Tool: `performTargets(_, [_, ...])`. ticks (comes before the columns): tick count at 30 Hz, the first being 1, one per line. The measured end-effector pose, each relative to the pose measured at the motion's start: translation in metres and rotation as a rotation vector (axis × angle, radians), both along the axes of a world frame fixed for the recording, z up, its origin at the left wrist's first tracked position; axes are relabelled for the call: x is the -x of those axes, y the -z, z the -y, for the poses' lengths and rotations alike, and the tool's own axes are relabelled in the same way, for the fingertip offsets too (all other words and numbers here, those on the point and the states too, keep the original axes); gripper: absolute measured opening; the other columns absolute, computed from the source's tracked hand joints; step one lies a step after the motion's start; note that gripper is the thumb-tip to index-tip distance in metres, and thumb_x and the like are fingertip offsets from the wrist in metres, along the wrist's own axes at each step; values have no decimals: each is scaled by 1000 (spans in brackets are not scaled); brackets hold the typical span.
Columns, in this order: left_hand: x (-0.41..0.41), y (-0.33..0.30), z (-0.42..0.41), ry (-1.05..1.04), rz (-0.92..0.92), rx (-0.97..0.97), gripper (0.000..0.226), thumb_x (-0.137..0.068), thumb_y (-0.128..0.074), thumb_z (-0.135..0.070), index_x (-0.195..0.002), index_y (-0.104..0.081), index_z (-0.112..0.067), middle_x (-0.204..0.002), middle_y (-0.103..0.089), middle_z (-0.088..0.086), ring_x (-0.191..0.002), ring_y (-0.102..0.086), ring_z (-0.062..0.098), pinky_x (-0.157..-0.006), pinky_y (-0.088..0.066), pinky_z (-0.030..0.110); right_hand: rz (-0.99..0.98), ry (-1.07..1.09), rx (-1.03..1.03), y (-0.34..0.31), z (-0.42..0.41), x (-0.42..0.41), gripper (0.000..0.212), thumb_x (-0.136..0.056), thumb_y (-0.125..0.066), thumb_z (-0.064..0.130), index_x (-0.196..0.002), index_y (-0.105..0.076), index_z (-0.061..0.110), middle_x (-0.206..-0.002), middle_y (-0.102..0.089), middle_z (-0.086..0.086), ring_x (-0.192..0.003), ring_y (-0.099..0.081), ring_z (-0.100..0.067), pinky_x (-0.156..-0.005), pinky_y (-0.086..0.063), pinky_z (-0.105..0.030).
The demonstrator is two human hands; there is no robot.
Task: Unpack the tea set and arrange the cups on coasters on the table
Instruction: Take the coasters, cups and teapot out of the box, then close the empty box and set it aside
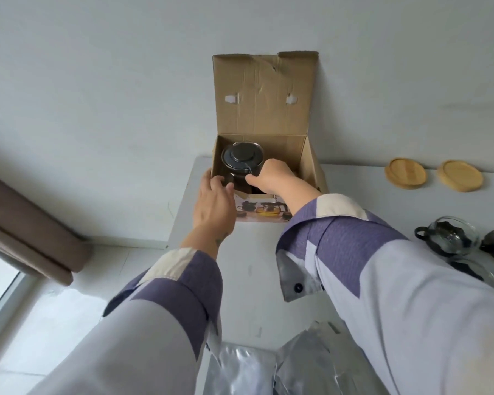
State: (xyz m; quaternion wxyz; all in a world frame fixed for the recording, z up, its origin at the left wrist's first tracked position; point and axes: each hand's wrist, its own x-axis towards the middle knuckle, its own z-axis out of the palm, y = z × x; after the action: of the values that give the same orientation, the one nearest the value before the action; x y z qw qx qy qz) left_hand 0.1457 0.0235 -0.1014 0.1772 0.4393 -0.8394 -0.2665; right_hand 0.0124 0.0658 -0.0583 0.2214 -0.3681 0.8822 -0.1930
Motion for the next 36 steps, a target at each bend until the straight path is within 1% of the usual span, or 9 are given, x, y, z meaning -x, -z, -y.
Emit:
performTargets(4, [3,1,2,-16,-7,-42,41,-100,-26,-37,-128,-42,-10,-151,-19,0,-122,-46,25,-99,-43,43,-10,41,16,-3,-5,1,20,-94,-51,27,-92,-57,7,-88,-61,-7,-74,-57,-19,-56,-39,-22])
performTargets(11, [2,-9,-4,-16,23,-66,48,-101,-26,-37,-136,-35,-7,-153,-17,1,-128,-41,28,-103,-40,43,35,83,120,-48,-37,20,25,-96,-44,28,-100,-57,6,-96,-69,-8,-82,-63,-21,-74,-53,-33])
performTargets(14, [4,-13,-7,-31,38,-104,50,-101,-25,-36,-141,-29,-6,-154,-15,3,-131,-37,29,-106,-38,42,169,186,243,-73,-59,33,24,-97,-42,28,-102,-54,8,-88,-67,-6,-75,-62,-19,-70,-53,-35])
performTargets(16, [5,-15,-8,-36,45,-111,50,-101,-26,-35,-141,-29,-5,-153,-16,5,-132,-37,29,-107,-36,41,232,276,312,-86,-77,44,21,-97,-42,29,-92,-54,12,-82,-66,-3,-81,-63,-22,-77,-54,-40])
performTargets(18, [6,-17,-9,-31,58,-103,50,-102,-26,-34,-141,-29,-3,-153,-16,6,-132,-37,29,-107,-33,40,228,350,356,-96,-94,56,20,-96,-42,29,-88,-51,14,-82,-66,-3,-85,-64,-24,-77,-53,-42])
performTargets(20, [6,-17,-9,-37,66,-110,50,-102,-26,-33,-142,-27,-3,-154,-15,5,-132,-36,29,-108,-32,40,196,420,375,-98,-110,68,20,-95,-42,28,-98,-52,10,-89,-68,-7,-84,-64,-24,-72,-53,-39])
performTargets(22, [6,-17,-9,-43,58,-127,49,-102,-27,-30,-143,-26,-3,-155,-12,4,-133,-35,30,-109,-31,40,154,477,376,-92,-124,80,24,-95,-42,26,-107,-51,8,-97,-68,-11,-81,-63,-24,-71,-54,-38])
performTargets(27, [6,-15,-8,-45,32,-148,47,-102,-26,-27,-143,-26,-4,-156,-9,2,-135,-34,30,-111,-30,41,83,584,219,-48,-149,97,38,-95,-42,32,-121,-49,5,-117,-63,-15,-106,-61,-32,-91,-51,-46])
performTargets(36, [11,0,-1,-85,0,-119,48,-102,-26,-35,-143,-26,-10,-155,-13,-1,-133,-37,31,-108,-36,45,127,696,177,32,-162,96,41,-96,-44,29,-128,-38,4,-121,-60,-18,-109,-60,-34,-90,-47,-41])
